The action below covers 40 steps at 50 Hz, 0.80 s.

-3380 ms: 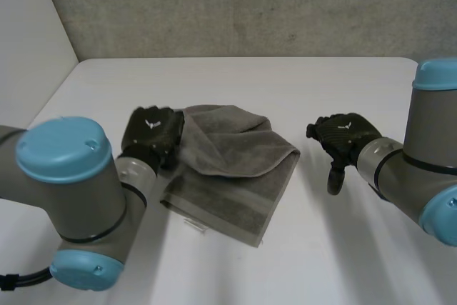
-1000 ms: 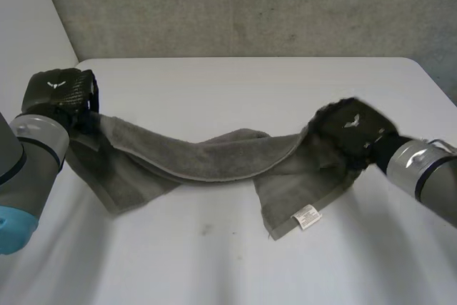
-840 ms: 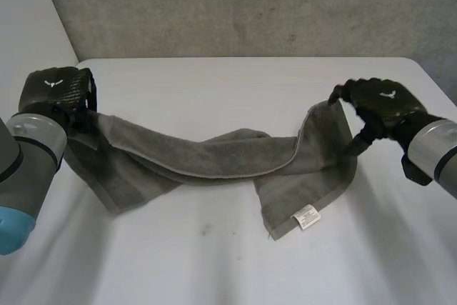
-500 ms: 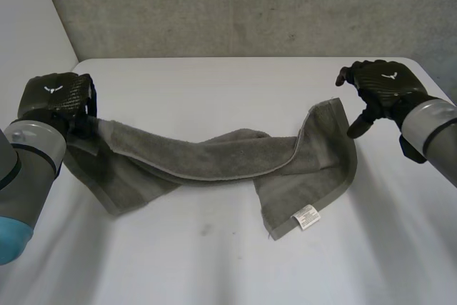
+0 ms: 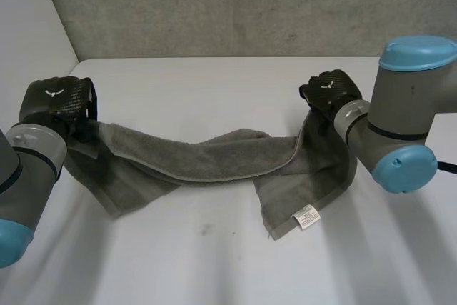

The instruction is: Fold the towel.

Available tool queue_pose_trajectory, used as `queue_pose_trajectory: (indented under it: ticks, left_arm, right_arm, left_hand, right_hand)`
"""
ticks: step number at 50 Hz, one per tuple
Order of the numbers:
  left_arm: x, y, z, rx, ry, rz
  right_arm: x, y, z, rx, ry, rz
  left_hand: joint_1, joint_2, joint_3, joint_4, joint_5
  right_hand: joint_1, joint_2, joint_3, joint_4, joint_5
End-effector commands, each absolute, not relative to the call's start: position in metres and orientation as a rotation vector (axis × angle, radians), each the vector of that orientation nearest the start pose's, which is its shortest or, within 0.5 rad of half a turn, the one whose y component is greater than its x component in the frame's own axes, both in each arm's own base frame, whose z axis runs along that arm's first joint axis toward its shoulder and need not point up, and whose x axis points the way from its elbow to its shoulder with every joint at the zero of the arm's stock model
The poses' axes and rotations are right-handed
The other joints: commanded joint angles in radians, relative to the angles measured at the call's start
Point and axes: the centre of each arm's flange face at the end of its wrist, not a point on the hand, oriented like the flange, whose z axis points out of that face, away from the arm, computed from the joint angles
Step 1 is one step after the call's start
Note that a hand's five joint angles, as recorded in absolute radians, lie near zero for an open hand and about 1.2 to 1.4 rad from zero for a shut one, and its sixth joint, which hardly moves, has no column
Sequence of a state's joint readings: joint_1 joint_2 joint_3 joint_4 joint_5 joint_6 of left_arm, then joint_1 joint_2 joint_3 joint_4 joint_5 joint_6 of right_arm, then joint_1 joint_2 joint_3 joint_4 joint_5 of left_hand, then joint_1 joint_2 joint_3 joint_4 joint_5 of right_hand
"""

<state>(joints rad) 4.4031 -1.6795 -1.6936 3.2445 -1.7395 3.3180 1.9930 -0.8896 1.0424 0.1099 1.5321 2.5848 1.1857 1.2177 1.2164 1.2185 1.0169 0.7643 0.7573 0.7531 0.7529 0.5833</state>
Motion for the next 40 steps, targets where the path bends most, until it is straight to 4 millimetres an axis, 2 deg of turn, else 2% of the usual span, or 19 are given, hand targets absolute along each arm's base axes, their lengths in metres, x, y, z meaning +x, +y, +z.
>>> queue_pose_trajectory:
  ticks: [1, 2, 6, 8, 9, 11, 12, 13, 14, 15, 16, 17, 19, 22, 26, 28, 30, 36, 40]
  left_arm:
    - [-0.206, -0.263, 0.250, 0.391, 2.294, -2.054]
    - [-0.206, -0.263, 0.250, 0.391, 2.294, -2.054]
    - [-0.206, -0.264, 0.256, 0.383, 2.278, -2.073]
    - [-0.205, -0.264, 0.262, 0.376, 2.262, -2.093]
    - [-0.205, -0.262, 0.274, 0.363, 2.227, -2.139]
    - [-0.203, -0.260, 0.287, 0.346, 2.192, -2.181]
    - [-0.202, -0.255, 0.299, 0.334, 2.159, -2.220]
    - [-0.202, -0.255, 0.299, 0.334, 2.159, -2.221]
    - [-0.200, -0.249, 0.313, 0.322, 2.124, -2.261]
    - [-0.200, -0.249, 0.313, 0.322, 2.124, -2.261]
    - [-0.198, -0.242, 0.327, 0.311, 2.092, -2.297]
    - [-0.195, -0.235, 0.339, 0.304, 2.071, -2.320]
    - [-0.194, -0.230, 0.347, 0.301, 2.063, -2.328]
    - [-0.192, -0.225, 0.353, 0.316, 2.091, -2.299]
    - [-0.192, -0.225, 0.349, 0.361, 2.164, -2.228]
    - [-0.191, -0.241, 0.323, 0.420, 2.315, -2.049]
    - [-0.188, -0.249, 0.311, 0.436, 2.385, -1.955]
    - [-0.186, -0.276, 0.266, 0.491, 2.615, -1.669]
    - [-0.191, -0.293, 0.264, 0.498, 2.614, -1.685]
  right_arm:
    - [0.299, -0.342, 0.198, -1.234, 2.241, -1.920]
    - [0.296, -0.342, 0.202, -1.223, 2.245, -1.927]
    - [0.293, -0.337, 0.229, -1.175, 2.195, -1.989]
    - [0.287, -0.322, 0.281, -1.095, 2.079, -2.134]
    - [0.287, -0.322, 0.281, -1.094, 2.078, -2.135]
    - [0.278, -0.300, 0.328, -1.031, 1.963, -2.251]
    - [0.278, -0.300, 0.328, -1.031, 1.963, -2.251]
    - [0.274, -0.289, 0.349, -1.015, 1.913, -2.301]
    - [0.268, -0.277, 0.369, -1.012, 1.865, -2.350]
    - [0.268, -0.277, 0.369, -1.012, 1.865, -2.351]
    - [0.264, -0.265, 0.382, -1.029, 1.843, -2.363]
    - [0.264, -0.264, 0.383, -1.029, 1.842, -2.363]
    - [0.249, -0.247, 0.396, -1.124, 1.897, -2.342]
    - [0.233, -0.243, 0.388, -1.278, 2.058, -2.238]
    - [0.227, -0.236, 0.372, -1.453, 2.176, -2.085]
    - [0.226, -0.236, 0.360, -1.530, 2.228, -1.991]
    - [0.224, -0.241, 0.338, -1.626, 2.296, -1.841]
    - [0.225, -0.254, 0.319, -1.647, 2.319, -1.803]
    - [0.238, -0.284, 0.312, -1.623, 2.244, -1.947]
  left_hand:
    - [0.211, 0.179, 0.180, 0.178, 0.205]
    - [0.211, 0.179, 0.180, 0.178, 0.205]
    - [0.211, 0.179, 0.180, 0.178, 0.205]
    - [0.211, 0.179, 0.180, 0.178, 0.205]
    - [0.211, 0.179, 0.180, 0.178, 0.205]
    - [0.211, 0.179, 0.180, 0.178, 0.205]
    - [0.211, 0.179, 0.180, 0.178, 0.205]
    - [0.211, 0.179, 0.180, 0.178, 0.205]
    - [0.211, 0.179, 0.180, 0.178, 0.205]
    - [0.211, 0.179, 0.180, 0.178, 0.205]
    - [0.211, 0.179, 0.180, 0.178, 0.205]
    - [0.211, 0.179, 0.180, 0.178, 0.205]
    - [0.211, 0.179, 0.180, 0.178, 0.205]
    - [0.211, 0.179, 0.180, 0.178, 0.205]
    - [0.211, 0.179, 0.180, 0.178, 0.205]
    - [0.211, 0.179, 0.180, 0.178, 0.205]
    - [0.211, 0.179, 0.180, 0.178, 0.205]
    - [0.211, 0.179, 0.180, 0.178, 0.205]
    - [0.211, 0.179, 0.180, 0.178, 0.205]
  right_hand:
    - [0.527, 0.534, 0.538, 0.539, 0.534]
    - [0.631, 0.638, 0.642, 0.642, 0.637]
    - [0.632, 0.639, 0.643, 0.643, 0.638]
    - [0.632, 0.639, 0.643, 0.643, 0.638]
    - [0.632, 0.639, 0.643, 0.643, 0.638]
    - [0.632, 0.639, 0.643, 0.643, 0.638]
    - [0.632, 0.639, 0.643, 0.643, 0.638]
    - [0.632, 0.639, 0.643, 0.643, 0.638]
    - [0.632, 0.639, 0.643, 0.643, 0.638]
    - [0.632, 0.639, 0.643, 0.643, 0.638]
    - [0.632, 0.639, 0.643, 0.643, 0.638]
    - [0.632, 0.639, 0.643, 0.643, 0.638]
    - [0.632, 0.639, 0.643, 0.643, 0.638]
    - [0.632, 0.639, 0.643, 0.643, 0.638]
    - [0.632, 0.639, 0.643, 0.643, 0.638]
    - [0.632, 0.639, 0.643, 0.643, 0.638]
    - [0.632, 0.639, 0.643, 0.643, 0.638]
    - [0.632, 0.639, 0.643, 0.643, 0.638]
    - [0.632, 0.639, 0.643, 0.643, 0.638]
